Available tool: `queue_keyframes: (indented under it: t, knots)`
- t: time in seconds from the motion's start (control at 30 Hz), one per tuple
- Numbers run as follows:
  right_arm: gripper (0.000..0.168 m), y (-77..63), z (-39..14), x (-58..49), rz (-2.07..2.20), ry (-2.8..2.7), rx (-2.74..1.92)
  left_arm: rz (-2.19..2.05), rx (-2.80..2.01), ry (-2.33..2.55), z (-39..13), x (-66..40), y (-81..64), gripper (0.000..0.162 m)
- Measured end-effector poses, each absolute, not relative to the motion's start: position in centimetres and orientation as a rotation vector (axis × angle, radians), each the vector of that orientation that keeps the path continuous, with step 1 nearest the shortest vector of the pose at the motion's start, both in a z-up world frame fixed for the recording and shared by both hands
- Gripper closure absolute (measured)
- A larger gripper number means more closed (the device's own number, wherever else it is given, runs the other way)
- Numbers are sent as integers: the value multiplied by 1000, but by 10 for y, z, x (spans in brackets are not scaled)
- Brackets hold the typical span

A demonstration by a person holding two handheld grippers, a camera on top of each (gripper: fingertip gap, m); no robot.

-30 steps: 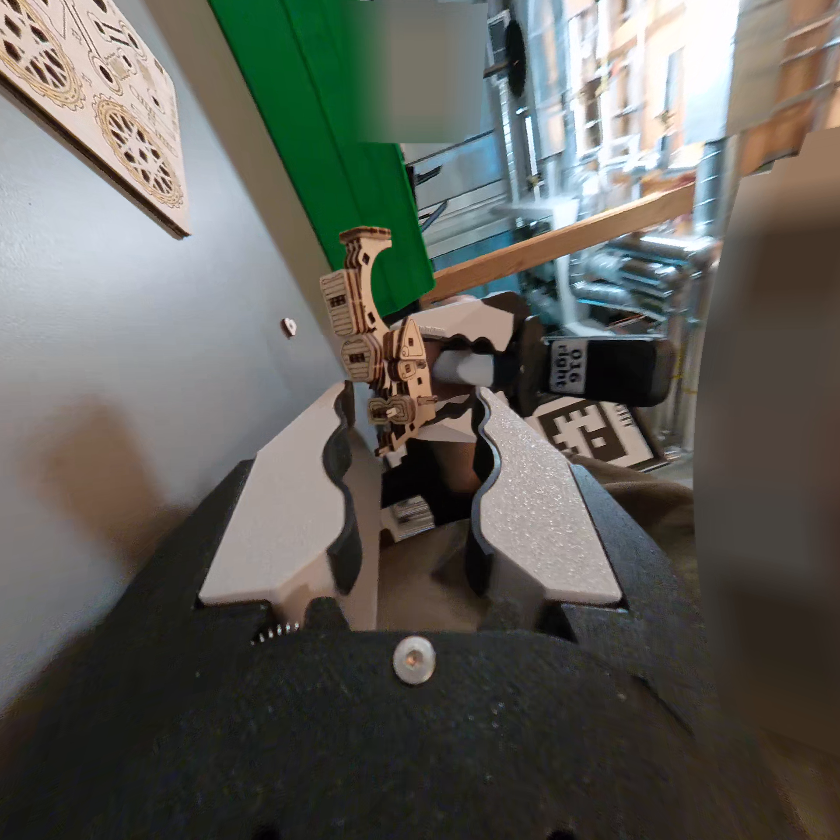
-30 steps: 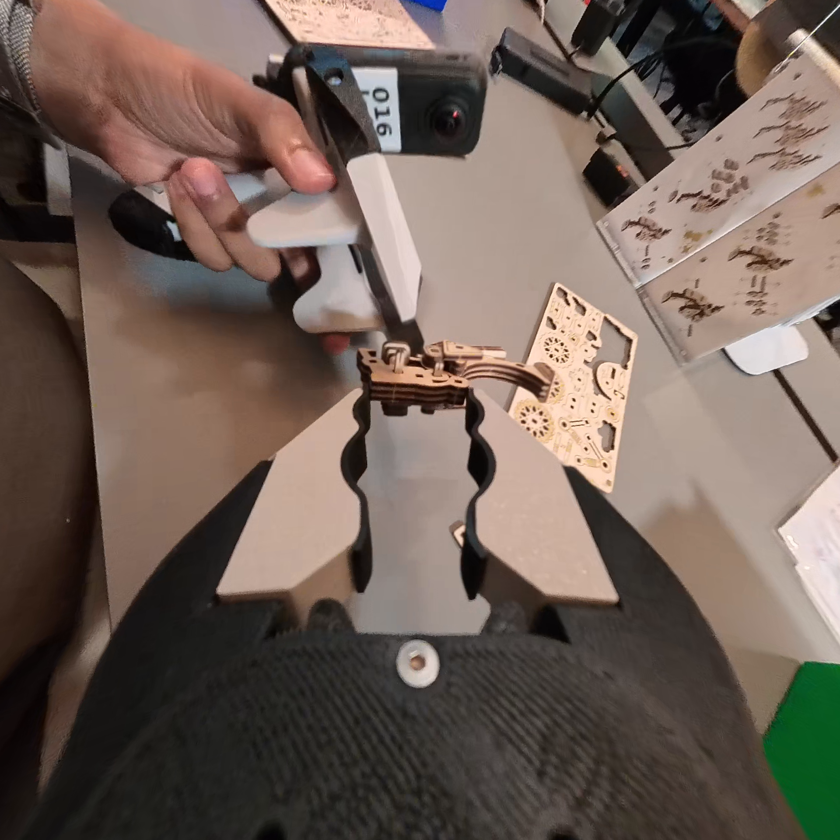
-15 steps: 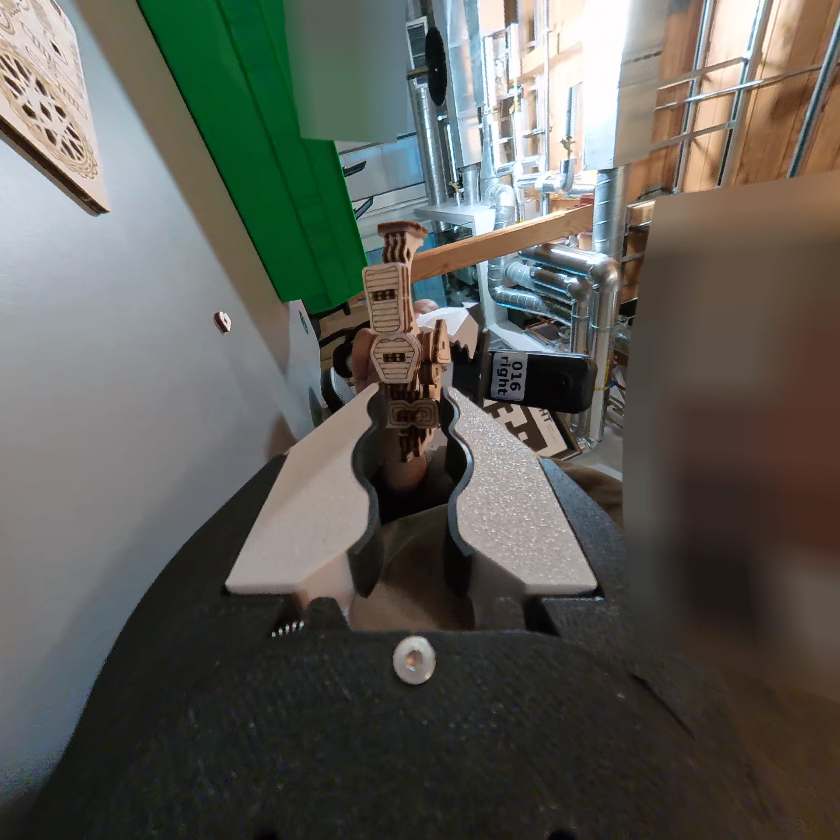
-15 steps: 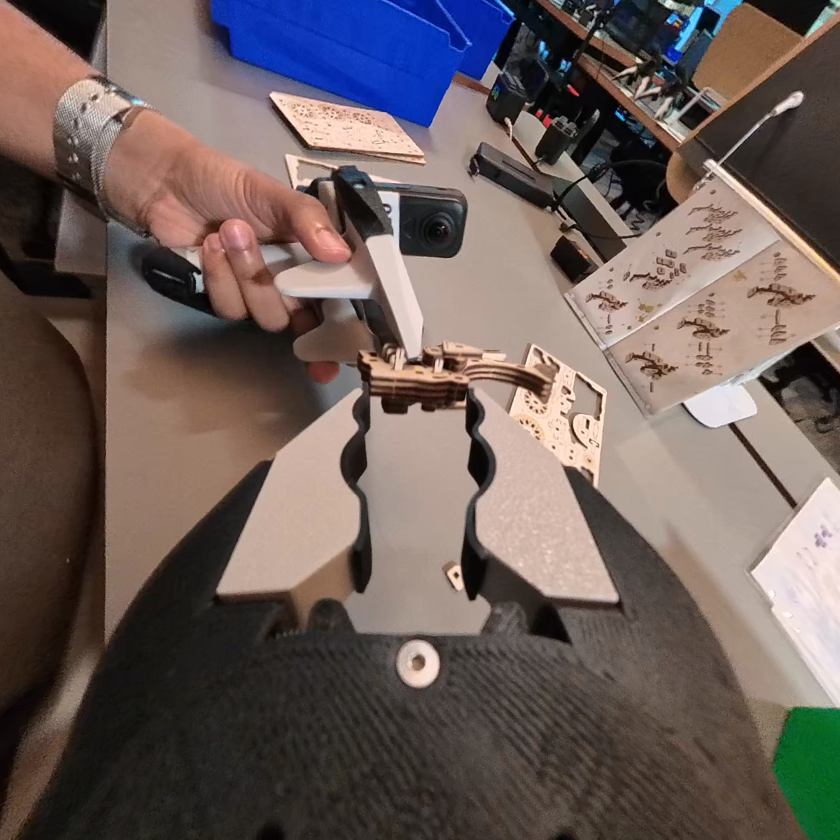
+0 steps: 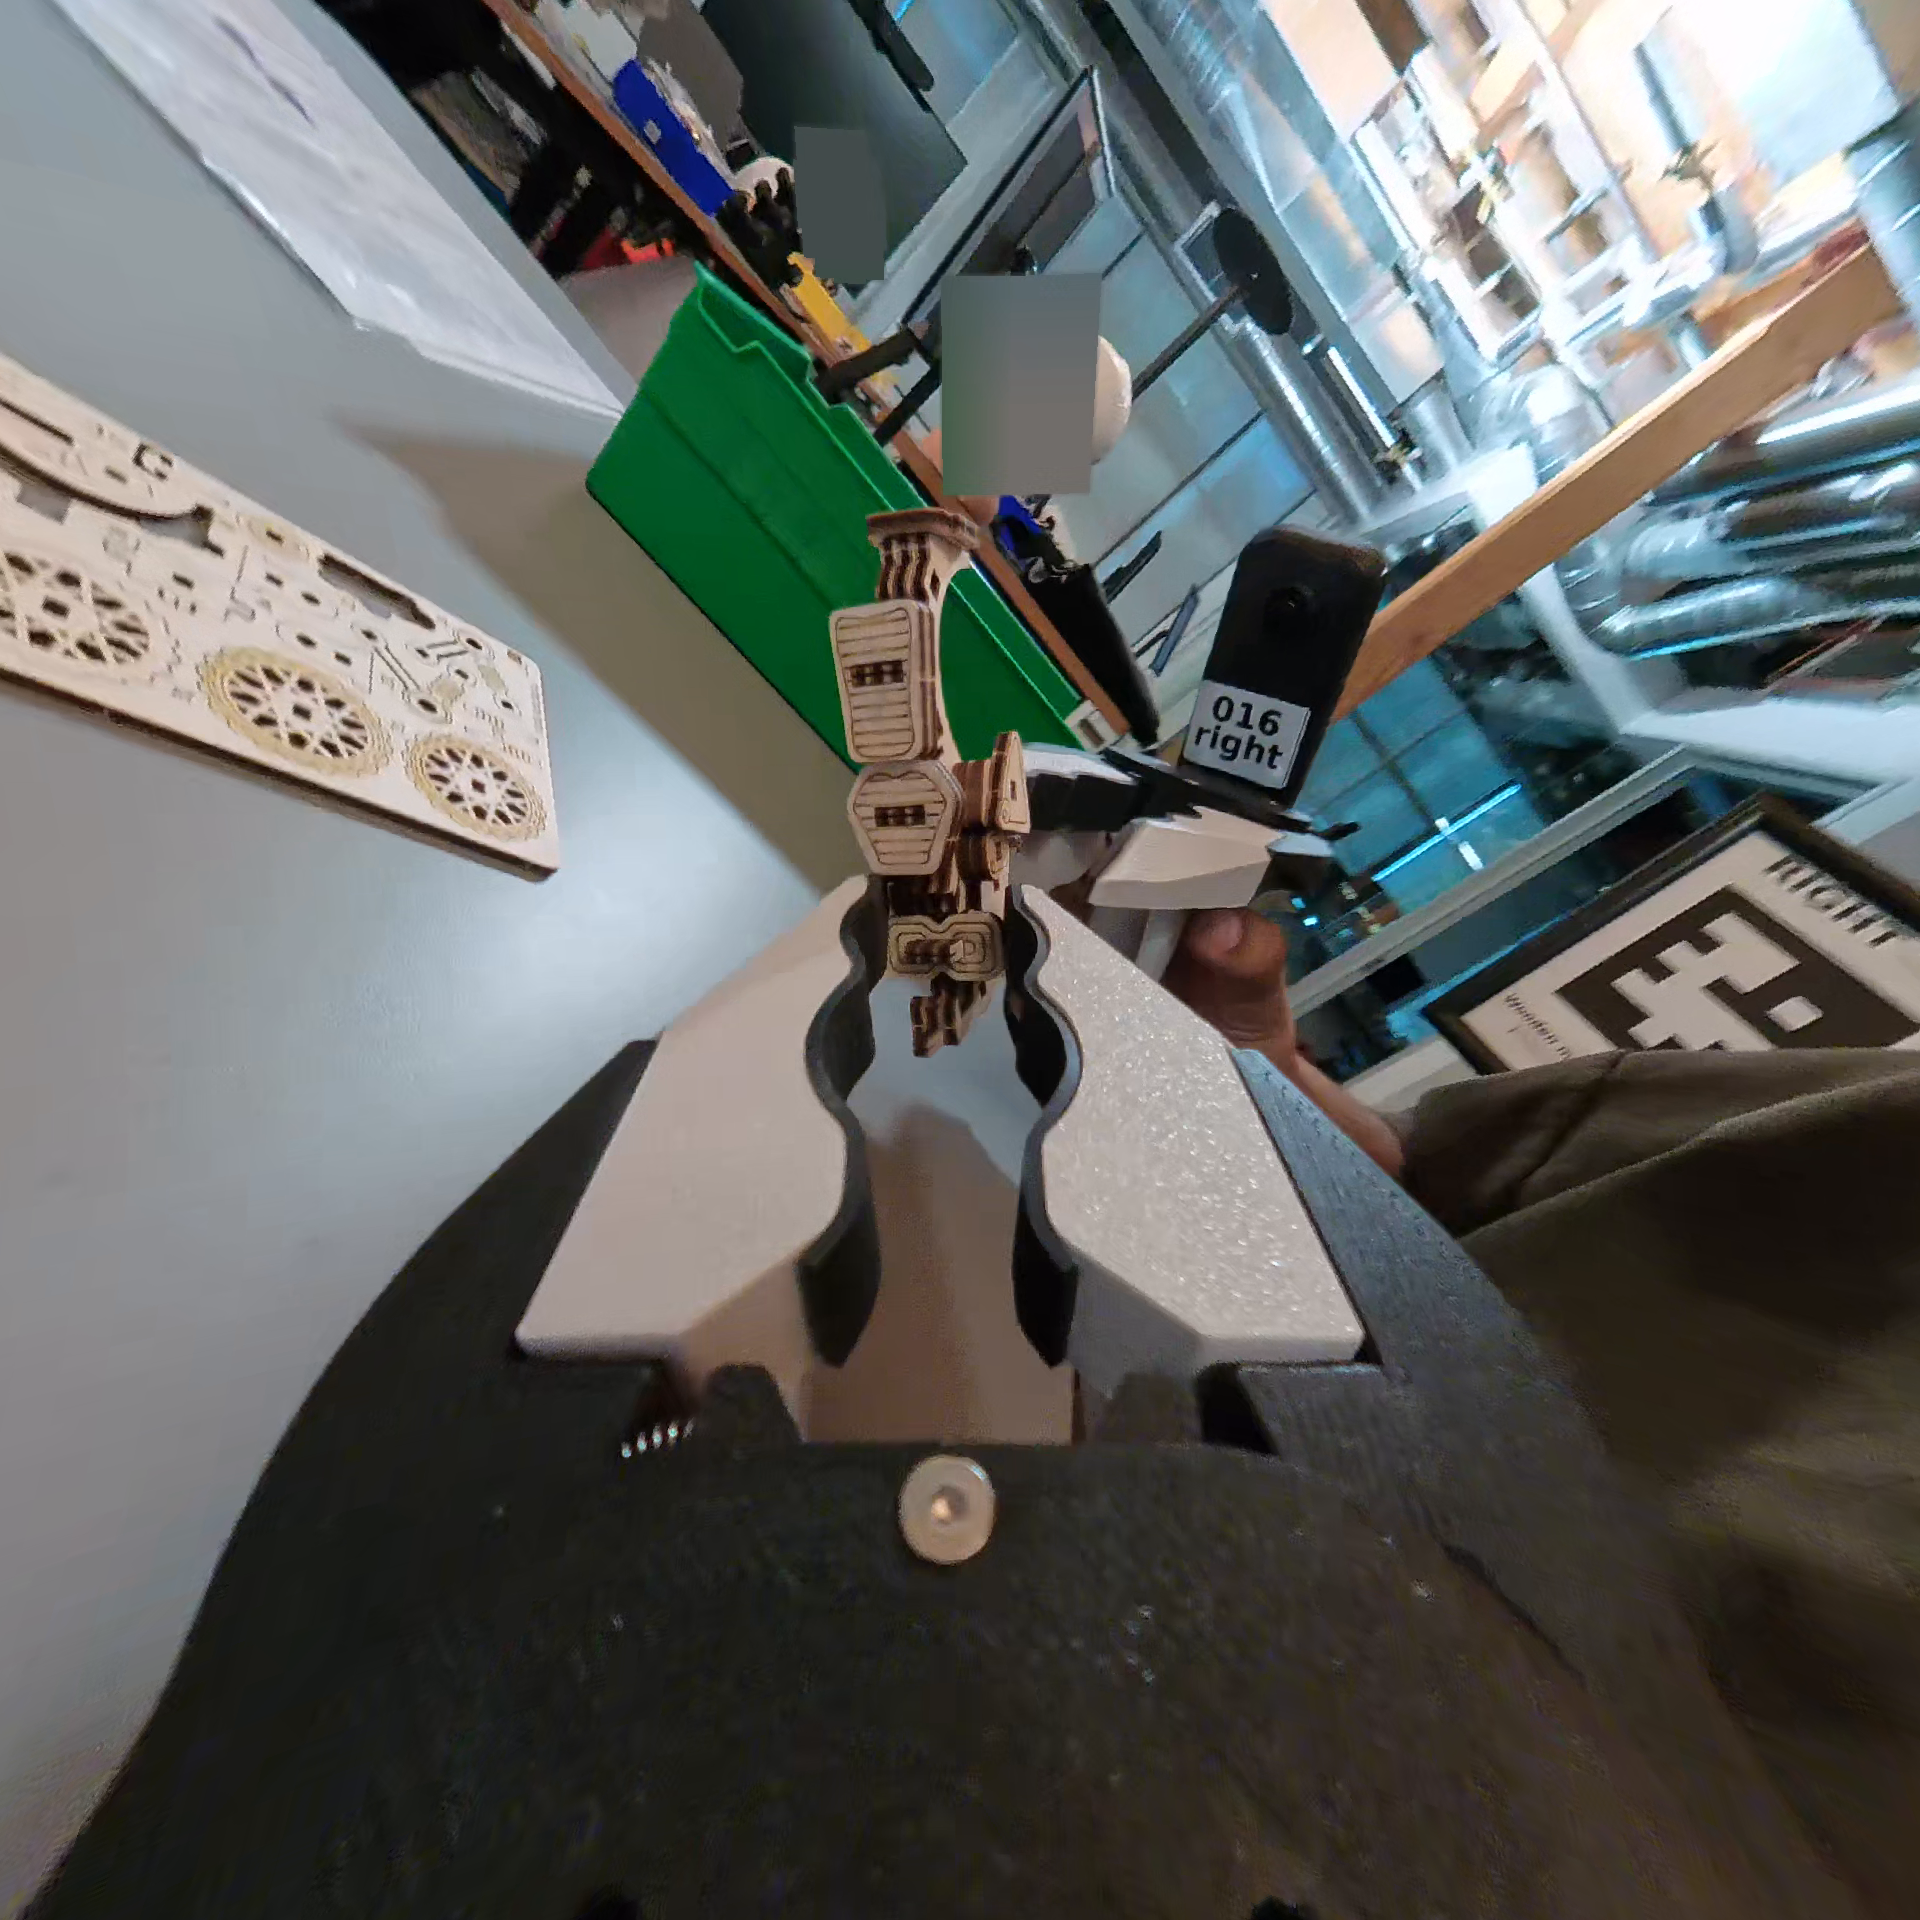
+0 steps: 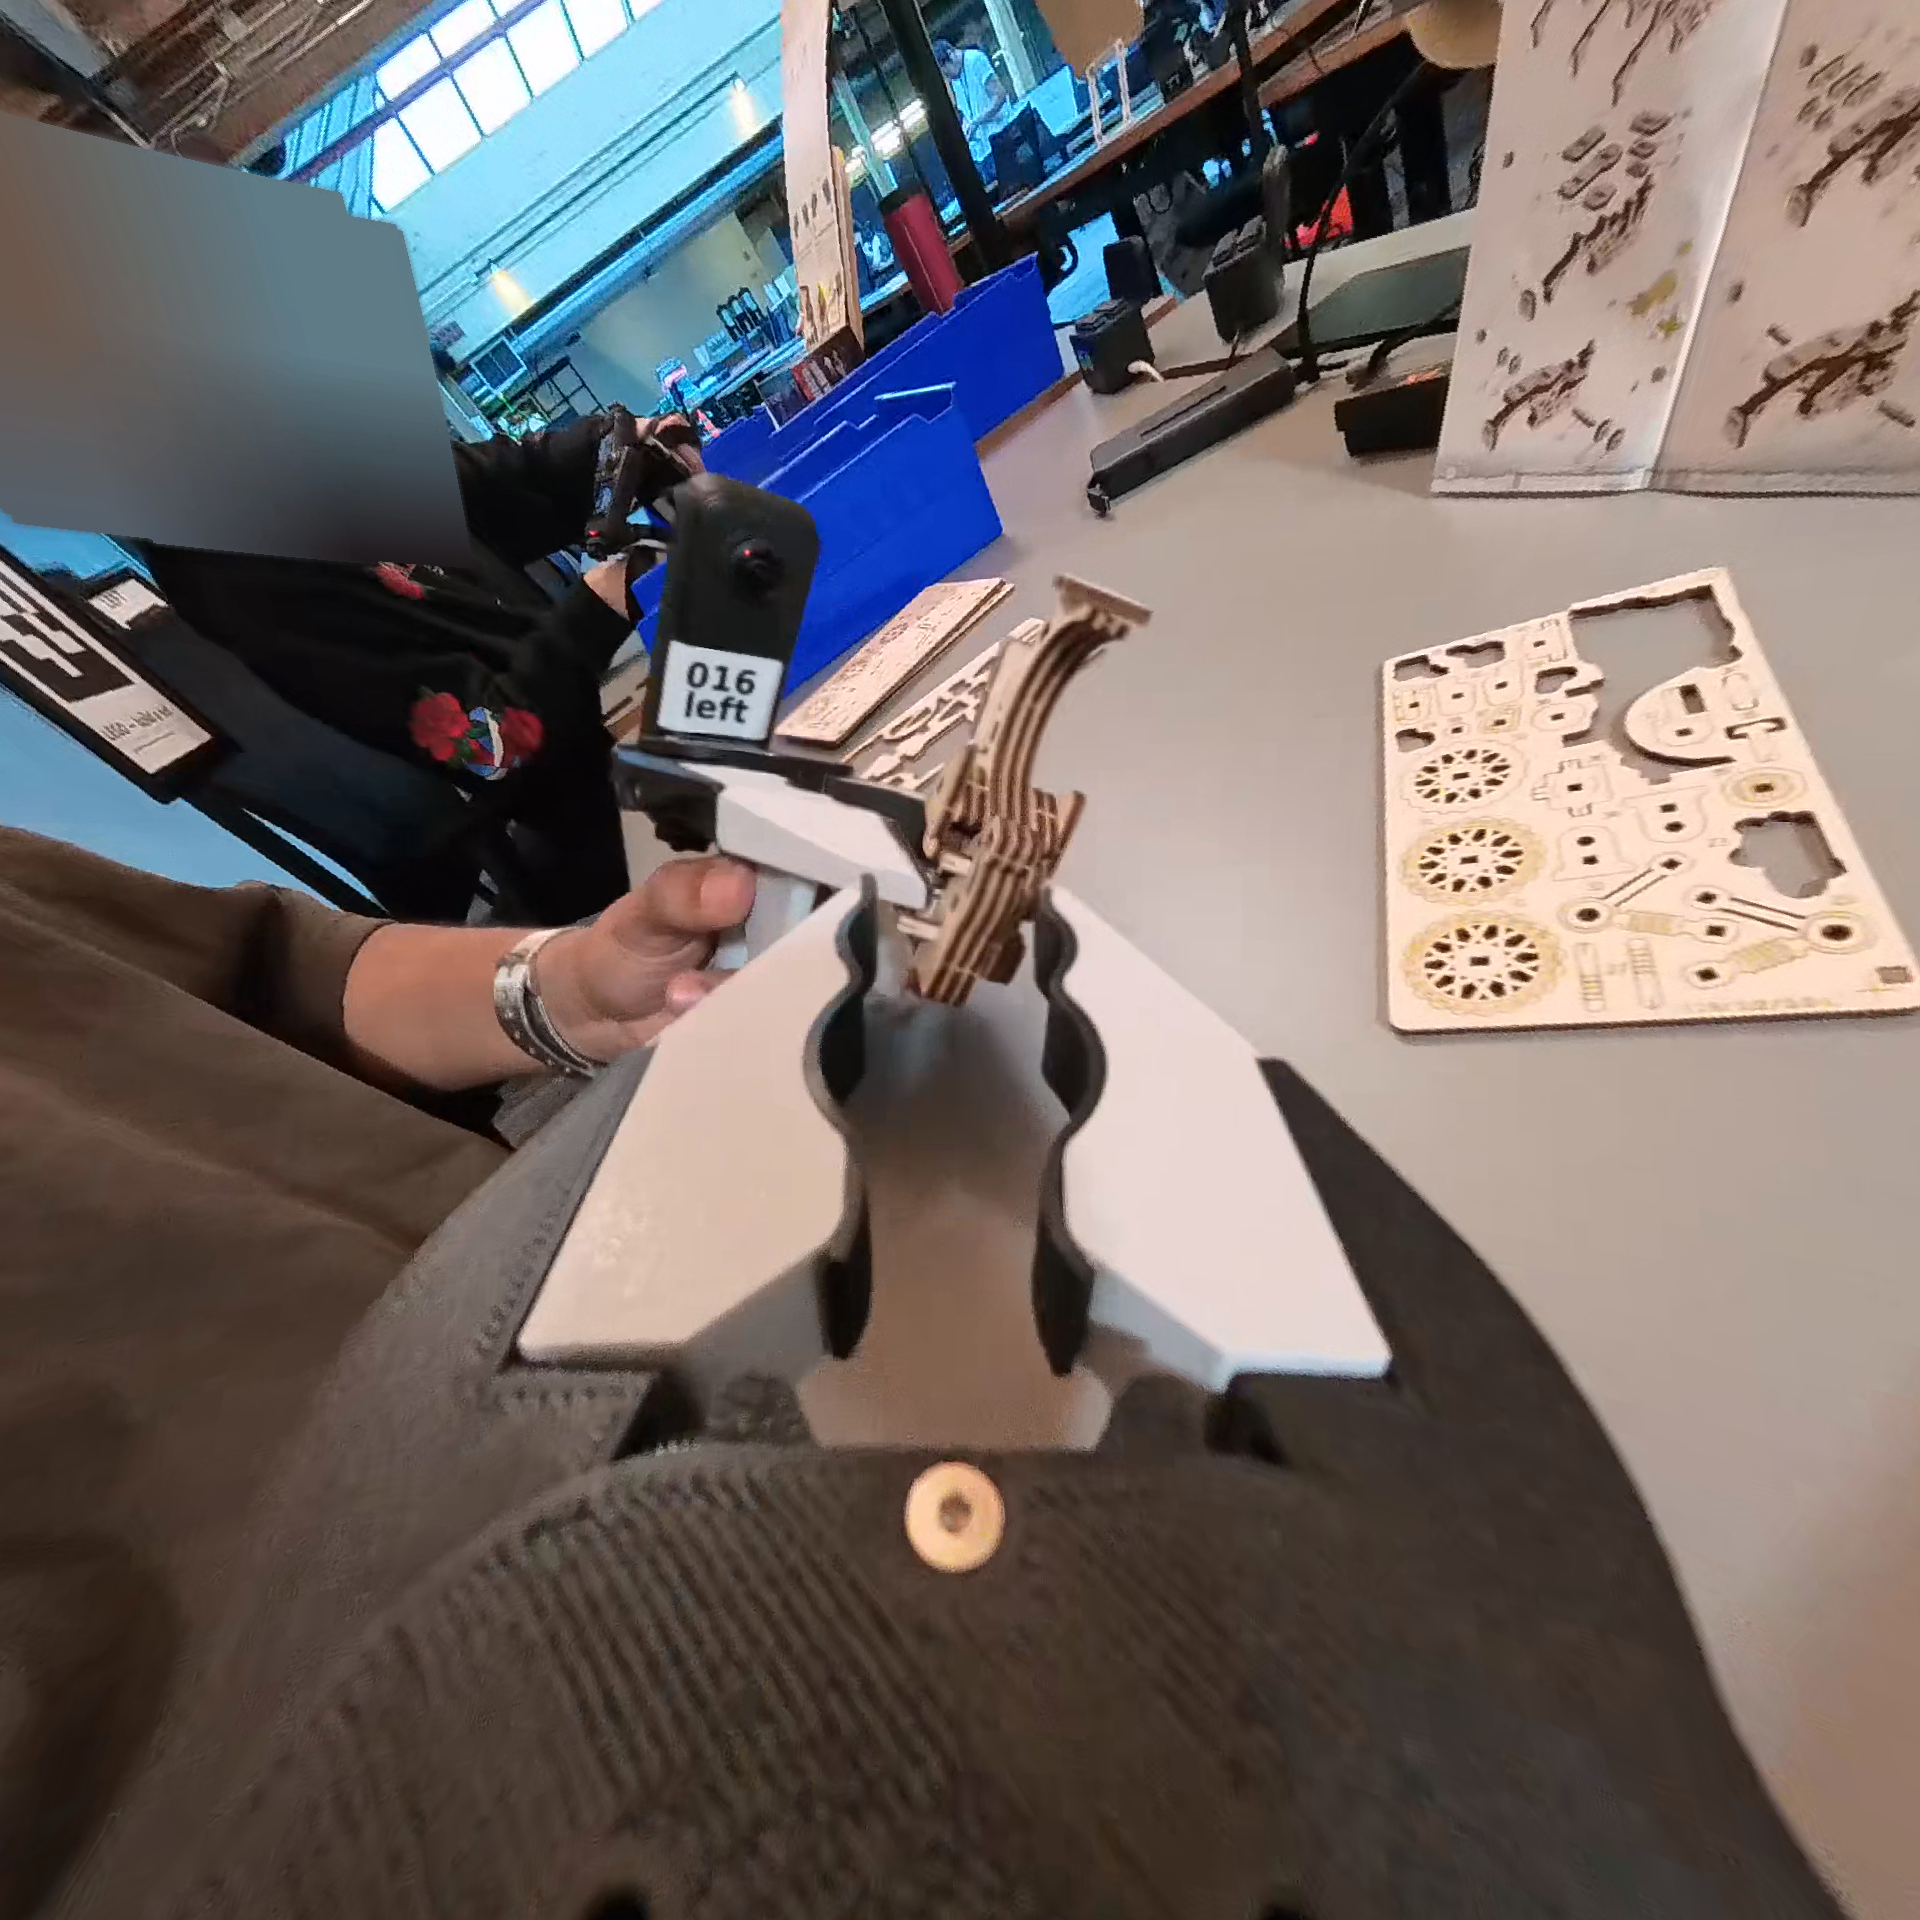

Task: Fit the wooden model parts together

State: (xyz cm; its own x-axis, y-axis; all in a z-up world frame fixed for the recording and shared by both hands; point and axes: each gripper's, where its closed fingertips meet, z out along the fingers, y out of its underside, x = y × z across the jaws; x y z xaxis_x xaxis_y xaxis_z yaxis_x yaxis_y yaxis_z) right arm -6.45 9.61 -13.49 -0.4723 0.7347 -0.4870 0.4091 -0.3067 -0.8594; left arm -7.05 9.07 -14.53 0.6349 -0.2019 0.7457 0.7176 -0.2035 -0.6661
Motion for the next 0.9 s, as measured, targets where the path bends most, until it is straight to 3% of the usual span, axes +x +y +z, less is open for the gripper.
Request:
queue_keyframes:
  t: [0.2, 0.77, 0.9]
  knots:
    - [153, 97, -131, -65, 1912, -1614, -1478, -728, -1600, -342, -140, -65, 90, 142]
    - [156, 99, -138, -64, 1932, -1631, -1517, -608, -1645, -282, -142, -62, 92, 142]
    - [149, 98, -138, -63, 1963, -1631, -1521, -644, -1638, -317, -143, -63, 92, 143]
